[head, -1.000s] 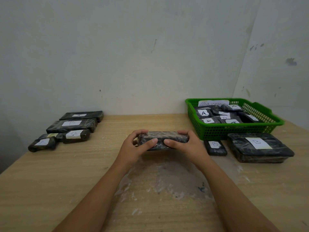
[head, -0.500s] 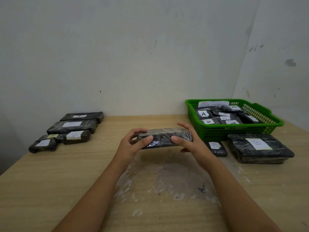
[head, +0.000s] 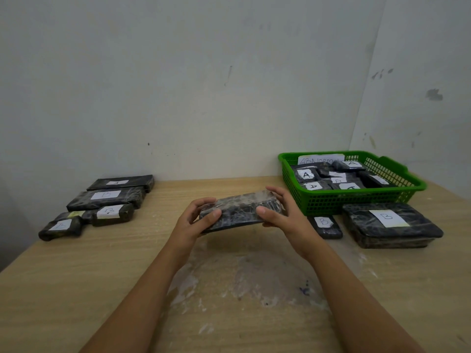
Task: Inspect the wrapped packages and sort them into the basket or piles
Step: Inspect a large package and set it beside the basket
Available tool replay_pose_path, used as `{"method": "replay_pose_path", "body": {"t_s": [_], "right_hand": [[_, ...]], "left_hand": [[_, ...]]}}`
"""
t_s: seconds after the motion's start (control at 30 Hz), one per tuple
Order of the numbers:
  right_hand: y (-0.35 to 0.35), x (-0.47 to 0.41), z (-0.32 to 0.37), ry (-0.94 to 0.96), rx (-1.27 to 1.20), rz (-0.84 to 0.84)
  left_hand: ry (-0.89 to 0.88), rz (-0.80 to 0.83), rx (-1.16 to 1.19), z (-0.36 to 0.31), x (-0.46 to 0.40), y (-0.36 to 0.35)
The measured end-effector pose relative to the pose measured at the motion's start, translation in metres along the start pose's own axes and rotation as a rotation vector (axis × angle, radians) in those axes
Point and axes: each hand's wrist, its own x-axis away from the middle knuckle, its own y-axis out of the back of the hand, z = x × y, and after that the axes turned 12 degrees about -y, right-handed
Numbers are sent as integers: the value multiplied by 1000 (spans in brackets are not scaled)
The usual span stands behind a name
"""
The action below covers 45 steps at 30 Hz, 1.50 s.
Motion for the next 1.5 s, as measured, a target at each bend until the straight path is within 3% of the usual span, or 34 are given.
{"method": "replay_pose_path", "body": {"t_s": [0.37, 0.83, 1.27, 1.5], "right_hand": [[-3, -5, 7, -33, -401, -19], [-10, 9, 12, 198, -7, 159], [-15, 13, 13, 247, 110, 231], [-23, 14, 10, 176, 91, 190]], "left_hand": [[-5, 43, -72, -5, 1, 0], [-110, -76, -354, -25, 5, -19], [-126, 27, -258, -20, 12, -25], [-163, -55, -195, -14, 12, -23]]}}
